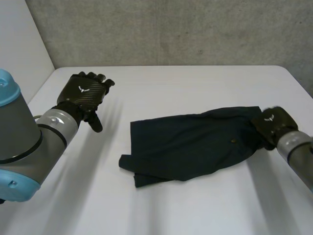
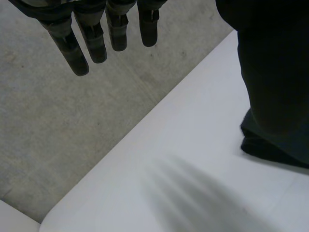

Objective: Fold the shorts.

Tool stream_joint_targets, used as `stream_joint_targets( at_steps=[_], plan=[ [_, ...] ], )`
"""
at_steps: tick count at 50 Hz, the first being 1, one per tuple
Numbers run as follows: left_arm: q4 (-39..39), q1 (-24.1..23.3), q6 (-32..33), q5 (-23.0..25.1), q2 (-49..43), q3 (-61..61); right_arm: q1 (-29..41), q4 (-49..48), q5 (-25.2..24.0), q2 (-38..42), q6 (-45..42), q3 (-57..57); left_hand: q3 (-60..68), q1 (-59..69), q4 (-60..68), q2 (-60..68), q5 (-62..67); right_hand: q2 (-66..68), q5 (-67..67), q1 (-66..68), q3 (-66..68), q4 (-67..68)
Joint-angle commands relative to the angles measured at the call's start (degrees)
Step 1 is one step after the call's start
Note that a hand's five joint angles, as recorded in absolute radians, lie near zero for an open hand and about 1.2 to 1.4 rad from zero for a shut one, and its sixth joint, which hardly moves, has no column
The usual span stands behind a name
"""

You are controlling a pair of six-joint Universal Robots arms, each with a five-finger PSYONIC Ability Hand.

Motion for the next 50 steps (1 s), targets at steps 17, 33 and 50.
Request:
stream_joint_targets(
  at_steps=[17, 33, 50],
  plan=[
    [0.3, -0.1, -8.0, -0.5, 3.1, 2.7, 38.7, 1.1, -18.5, 11.6, -7.5, -14.5, -2.0, -1.1, -1.7, -1.4, -2.2, -3.9, -2.5, 9.4, -5.3, -5.5],
    [-1.4, -6.8, -12.2, -0.9, -3.6, 9.5, 23.8, 1.6, -13.8, 0.7, 40.2, -19.1, -1.0, -0.1, -0.7, -0.4, -1.2, -56.5, -55.0, -43.2, -57.9, -58.0],
    [-10.1, -15.9, -17.2, -20.8, -19.9, 14.2, 23.2, 18.4, -7.7, 21.3, 34.0, -34.9, -0.8, 0.1, -0.5, -0.2, -1.0, -56.5, -55.0, -43.2, -57.9, -58.0]
  ],
)
